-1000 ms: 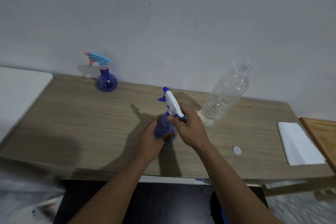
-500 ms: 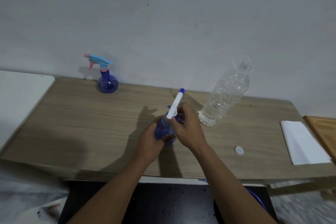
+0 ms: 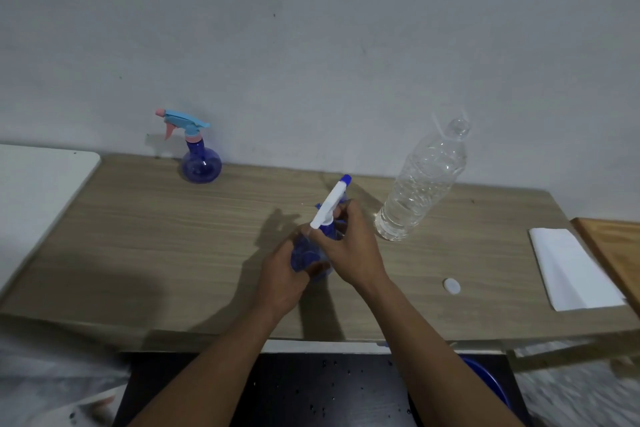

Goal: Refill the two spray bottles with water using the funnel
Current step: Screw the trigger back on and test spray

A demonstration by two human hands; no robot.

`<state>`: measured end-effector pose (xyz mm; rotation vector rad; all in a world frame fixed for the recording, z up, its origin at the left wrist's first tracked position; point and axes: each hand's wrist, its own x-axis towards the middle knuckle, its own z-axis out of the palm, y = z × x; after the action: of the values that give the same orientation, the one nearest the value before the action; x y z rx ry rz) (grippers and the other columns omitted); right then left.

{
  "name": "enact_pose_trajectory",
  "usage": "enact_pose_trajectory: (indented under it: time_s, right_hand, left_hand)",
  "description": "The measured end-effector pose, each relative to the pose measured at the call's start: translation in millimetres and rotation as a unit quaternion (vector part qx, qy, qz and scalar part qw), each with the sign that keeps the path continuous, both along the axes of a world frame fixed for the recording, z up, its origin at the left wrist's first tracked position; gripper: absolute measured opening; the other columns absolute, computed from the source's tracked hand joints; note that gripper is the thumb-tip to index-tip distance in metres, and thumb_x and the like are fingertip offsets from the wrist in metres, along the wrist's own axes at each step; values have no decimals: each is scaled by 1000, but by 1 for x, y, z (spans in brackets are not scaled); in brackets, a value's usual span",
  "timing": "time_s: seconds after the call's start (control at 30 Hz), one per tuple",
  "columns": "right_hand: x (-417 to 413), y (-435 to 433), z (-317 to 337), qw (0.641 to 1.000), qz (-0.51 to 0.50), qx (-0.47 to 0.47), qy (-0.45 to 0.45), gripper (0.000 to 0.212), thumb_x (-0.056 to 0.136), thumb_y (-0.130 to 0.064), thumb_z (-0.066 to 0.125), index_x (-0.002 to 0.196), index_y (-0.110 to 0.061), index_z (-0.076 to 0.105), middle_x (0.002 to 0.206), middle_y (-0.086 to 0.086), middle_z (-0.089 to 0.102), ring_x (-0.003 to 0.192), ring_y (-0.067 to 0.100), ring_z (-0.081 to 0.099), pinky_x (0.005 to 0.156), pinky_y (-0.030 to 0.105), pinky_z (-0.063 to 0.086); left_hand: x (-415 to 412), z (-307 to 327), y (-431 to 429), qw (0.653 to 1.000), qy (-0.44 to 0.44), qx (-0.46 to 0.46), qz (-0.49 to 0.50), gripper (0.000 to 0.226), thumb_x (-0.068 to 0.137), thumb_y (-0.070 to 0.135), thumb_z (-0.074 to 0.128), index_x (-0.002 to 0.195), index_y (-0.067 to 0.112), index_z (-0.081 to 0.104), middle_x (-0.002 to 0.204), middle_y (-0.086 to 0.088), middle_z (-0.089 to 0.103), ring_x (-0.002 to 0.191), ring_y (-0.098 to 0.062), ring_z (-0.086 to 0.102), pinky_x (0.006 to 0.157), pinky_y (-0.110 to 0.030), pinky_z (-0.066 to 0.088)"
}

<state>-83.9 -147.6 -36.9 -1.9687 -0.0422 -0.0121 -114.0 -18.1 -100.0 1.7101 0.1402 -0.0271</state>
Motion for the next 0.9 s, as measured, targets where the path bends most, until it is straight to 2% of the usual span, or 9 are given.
enact_pose_trajectory:
  time_s: [0.1,0.27,0.37,0.43,0.53,0.63,0.7,0.8,0.9]
  right_hand:
    - [-6,0,-2,1000,21,8,-15,32,86,-34,69,112,-20,58,106,-9,68,100,8,66,89,38,56]
    - [-4,5,0,999,-22,23,3,41,81,-29,82,111,-20,55,101,-12,67,94,-2,65,79,23,55]
    - [-9,3,-3,999,-6,28,-18,33,87,-25,74,114,-18,56,103,-9,68,97,4,65,83,28,56]
    - [-9,2,-5,999,0,26,-27,24,90,-21,71,109,-15,57,101,-4,68,95,8,65,82,31,55]
    - [-7,4,-2,999,-27,31,-10,33,85,-25,78,105,-16,54,101,-11,69,94,-3,65,76,17,52]
    - [-12,4,-3,999,-16,24,-22,33,88,-25,75,113,-18,56,102,-12,68,95,-2,66,77,16,53]
    - [-15,3,-5,999,0,7,-36,24,92,-21,69,114,-19,60,102,-12,69,95,2,66,80,19,53]
    - [-11,2,-3,1000,-4,11,-25,22,90,-15,70,109,-22,60,99,-17,69,94,-7,64,79,10,49]
    - [-10,3,-5,1000,-2,0,-23,23,90,-17,69,112,-19,60,100,-16,69,94,-6,63,79,13,51]
  left_hand:
    - [0,4,-1,1000,-11,1,-6,60,79,4,80,119,41,56,106,16,70,100,-1,67,73,-7,51]
    - [-2,3,-1,1000,1,12,-2,55,77,9,83,119,37,59,104,14,72,98,-3,68,76,-11,53]
    - [-3,6,0,1000,-16,6,-12,57,79,5,80,117,42,58,105,18,72,99,1,68,77,-12,52]
    - [-3,8,-1,1000,-16,1,-12,58,79,2,79,122,36,58,106,17,72,99,2,68,75,-10,52]
    - [-2,2,-1,1000,-5,-2,-6,58,77,2,80,126,24,60,109,9,73,103,-5,69,78,-11,52]
    - [-2,1,1,1000,1,-6,-11,62,80,-9,73,126,29,59,109,10,72,106,-7,68,79,-14,53]
    - [-1,0,1,1000,-12,-3,-11,62,80,-7,75,125,32,59,109,10,73,105,-5,68,78,-14,54]
    - [-1,-1,-2,1000,-11,-3,-3,63,76,-4,79,130,22,60,111,9,73,104,-5,69,78,-14,54]
    - [-1,-3,-1,1000,-4,9,6,62,75,-1,82,127,24,61,109,11,73,102,-4,69,84,-22,57]
